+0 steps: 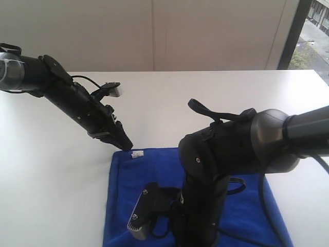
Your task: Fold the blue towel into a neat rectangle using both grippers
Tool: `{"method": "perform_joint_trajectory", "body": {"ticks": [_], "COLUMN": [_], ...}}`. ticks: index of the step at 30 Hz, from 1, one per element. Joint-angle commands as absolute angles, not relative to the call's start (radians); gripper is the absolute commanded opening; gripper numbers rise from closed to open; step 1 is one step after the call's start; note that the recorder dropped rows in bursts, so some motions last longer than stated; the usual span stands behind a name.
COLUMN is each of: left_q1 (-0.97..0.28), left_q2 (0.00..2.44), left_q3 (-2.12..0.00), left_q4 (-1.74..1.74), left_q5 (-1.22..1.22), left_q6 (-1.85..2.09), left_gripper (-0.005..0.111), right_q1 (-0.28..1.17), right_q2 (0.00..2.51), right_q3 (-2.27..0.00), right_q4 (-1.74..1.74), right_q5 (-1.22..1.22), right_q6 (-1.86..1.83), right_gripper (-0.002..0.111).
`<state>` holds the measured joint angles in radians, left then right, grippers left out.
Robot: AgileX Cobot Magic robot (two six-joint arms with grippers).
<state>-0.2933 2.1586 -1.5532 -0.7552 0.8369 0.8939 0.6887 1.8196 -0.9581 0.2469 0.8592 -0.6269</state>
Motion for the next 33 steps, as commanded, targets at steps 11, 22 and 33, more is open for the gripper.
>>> {"method": "perform_joint_trajectory", "body": {"ticks": [11,22,33], "left_q1": [-0.291,-0.291,-0.291], "left_q2": [2.157,2.195,2.195], "left_q3": [-1.546,-1.546,-1.546], "left_q4": [-0.674,-0.737,-0.806], "left_q5": [0.899,0.905,0.889], "left_q6": [0.758,0.759,0.804], "left_gripper": [0.038,0.038,0.038], "right_q1": [0.684,0.684,0.684], "right_q2": [1.811,1.811,1.811], "right_q3": [-0.955,-0.955,-0.955], "right_q4": [0.238,0.238,0.238], "right_q5": [0.825,0.825,0.823], "right_q6": [-0.624,-0.624,-0.622], "right_gripper": [0.022,0.022,0.022]}}
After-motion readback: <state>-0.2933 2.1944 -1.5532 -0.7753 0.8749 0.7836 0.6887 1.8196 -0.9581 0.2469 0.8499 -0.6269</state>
